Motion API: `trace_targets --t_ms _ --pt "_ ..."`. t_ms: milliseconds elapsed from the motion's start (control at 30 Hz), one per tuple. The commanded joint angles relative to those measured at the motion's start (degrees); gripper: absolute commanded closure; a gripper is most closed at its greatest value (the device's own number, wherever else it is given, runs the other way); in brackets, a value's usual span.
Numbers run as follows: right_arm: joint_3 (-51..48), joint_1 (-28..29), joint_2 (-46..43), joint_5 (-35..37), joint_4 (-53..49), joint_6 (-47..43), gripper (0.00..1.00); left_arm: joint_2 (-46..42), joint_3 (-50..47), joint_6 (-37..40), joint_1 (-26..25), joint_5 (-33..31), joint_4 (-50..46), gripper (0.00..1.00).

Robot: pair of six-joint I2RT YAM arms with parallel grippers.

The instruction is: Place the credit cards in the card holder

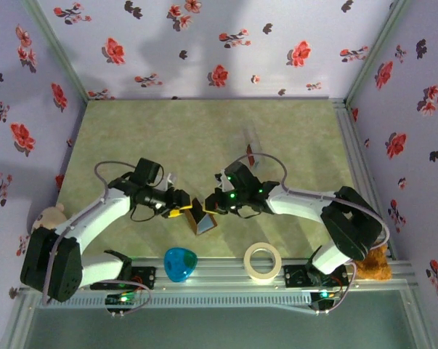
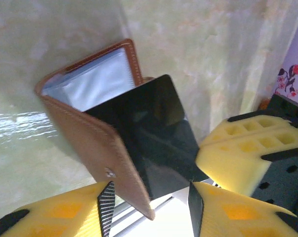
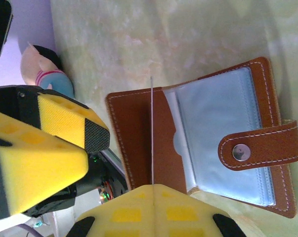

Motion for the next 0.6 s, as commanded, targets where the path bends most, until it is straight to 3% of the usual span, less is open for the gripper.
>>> trace_targets --t_ms 0,200,400,567 --pt "-0.3 1.3 2.3 1.6 2.7 1.3 1.00 0.9 -0.7 -1.2 0.9 -1.0 -0.4 0.53" --pt "1.8 4.7 4.6 12.6 -7.4 -6.4 1.00 3.7 -0.7 4.0 0.9 -7.1 -6.8 0.53" --pt "3.0 7.3 4.3 26.9 -16.1 -13.2 1.00 6.0 -2.2 4.5 0.9 -7.1 -4.7 0.58" --pt "2.5 8.5 3.8 29.8 -16.7 -14.2 1.00 7.5 -3.0 3.7 1.0 -4.2 -1.2 0.57"
